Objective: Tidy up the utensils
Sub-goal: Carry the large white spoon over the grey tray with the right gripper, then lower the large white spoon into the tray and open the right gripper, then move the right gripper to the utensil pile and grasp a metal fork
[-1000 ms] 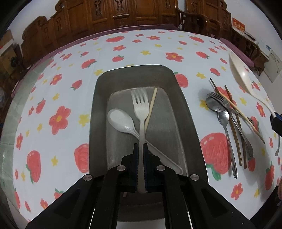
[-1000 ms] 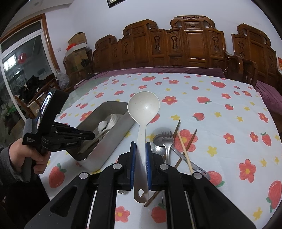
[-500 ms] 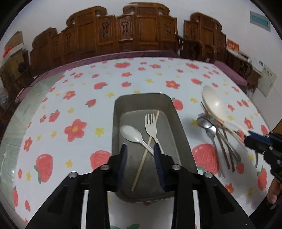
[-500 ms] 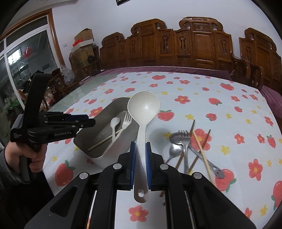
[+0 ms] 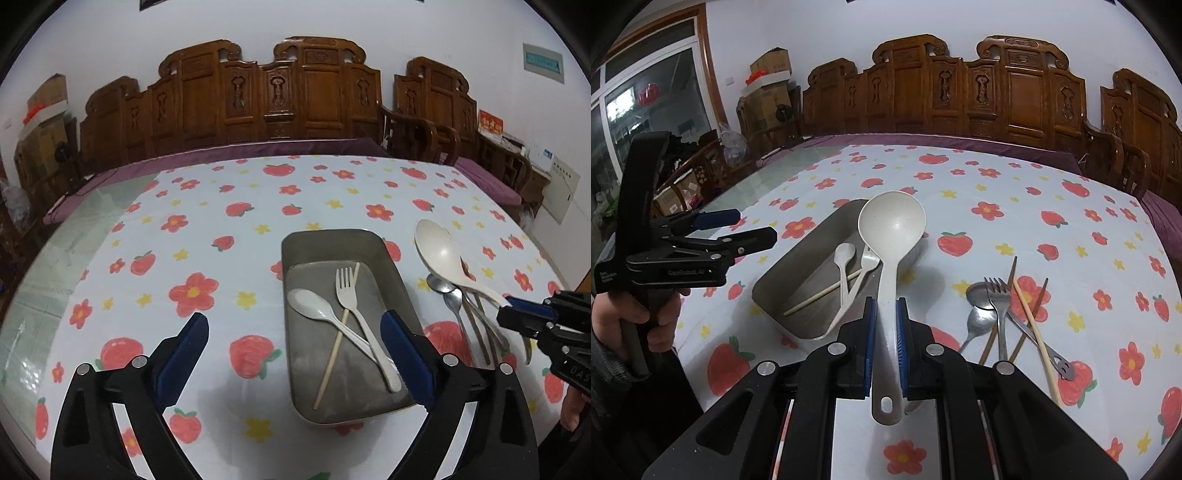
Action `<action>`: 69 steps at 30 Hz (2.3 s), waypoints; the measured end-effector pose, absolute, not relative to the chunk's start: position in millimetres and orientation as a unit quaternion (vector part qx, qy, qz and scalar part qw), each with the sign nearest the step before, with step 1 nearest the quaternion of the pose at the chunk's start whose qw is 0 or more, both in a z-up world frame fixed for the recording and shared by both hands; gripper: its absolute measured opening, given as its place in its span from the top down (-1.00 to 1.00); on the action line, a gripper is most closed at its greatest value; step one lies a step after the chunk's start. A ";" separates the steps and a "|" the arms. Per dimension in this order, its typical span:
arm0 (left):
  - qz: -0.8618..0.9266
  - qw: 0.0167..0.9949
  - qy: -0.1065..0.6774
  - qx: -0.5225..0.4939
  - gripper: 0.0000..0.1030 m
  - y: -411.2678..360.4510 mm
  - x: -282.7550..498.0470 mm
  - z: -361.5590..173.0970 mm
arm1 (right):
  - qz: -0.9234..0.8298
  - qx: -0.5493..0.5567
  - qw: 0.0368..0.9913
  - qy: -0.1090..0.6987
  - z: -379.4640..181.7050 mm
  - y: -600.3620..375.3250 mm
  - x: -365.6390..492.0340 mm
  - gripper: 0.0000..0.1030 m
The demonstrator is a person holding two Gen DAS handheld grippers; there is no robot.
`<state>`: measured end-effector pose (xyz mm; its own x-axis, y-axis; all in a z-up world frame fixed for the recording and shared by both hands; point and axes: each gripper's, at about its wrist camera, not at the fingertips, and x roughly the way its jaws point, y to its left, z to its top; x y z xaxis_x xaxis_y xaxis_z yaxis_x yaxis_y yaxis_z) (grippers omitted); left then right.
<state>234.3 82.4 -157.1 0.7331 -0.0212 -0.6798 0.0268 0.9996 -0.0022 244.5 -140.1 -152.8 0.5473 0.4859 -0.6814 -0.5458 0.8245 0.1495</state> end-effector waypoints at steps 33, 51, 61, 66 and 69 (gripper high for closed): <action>0.016 0.940 0.339 -0.017 -0.76 137.1 222.9 -139.6 | 0.259 0.003 0.842 0.473 -200.4 -32.6 317.7 0.76; -0.011 0.940 0.340 -0.009 -0.76 114.1 220.8 -142.3 | 0.290 -0.002 0.864 0.412 -155.3 -88.7 284.4 0.70; -0.048 0.940 0.337 -0.004 -0.76 83.0 218.3 -142.0 | 0.209 -0.041 0.894 0.395 -147.9 -180.2 261.7 0.63; -0.070 0.936 0.344 0.001 -0.76 60.6 216.2 -147.2 | 0.169 -0.043 0.897 0.407 -166.7 -220.3 259.6 0.61; -0.083 0.934 0.347 0.006 -0.76 45.6 215.2 -150.9 | 0.155 -0.047 0.896 0.413 -181.3 -233.1 261.2 0.61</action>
<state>215.2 45.6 -150.9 0.7452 -0.1509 -0.6495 0.1590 0.9862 -0.0467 261.2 -233.1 -181.3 0.6114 0.2385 -0.7545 -0.3166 0.9476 0.0430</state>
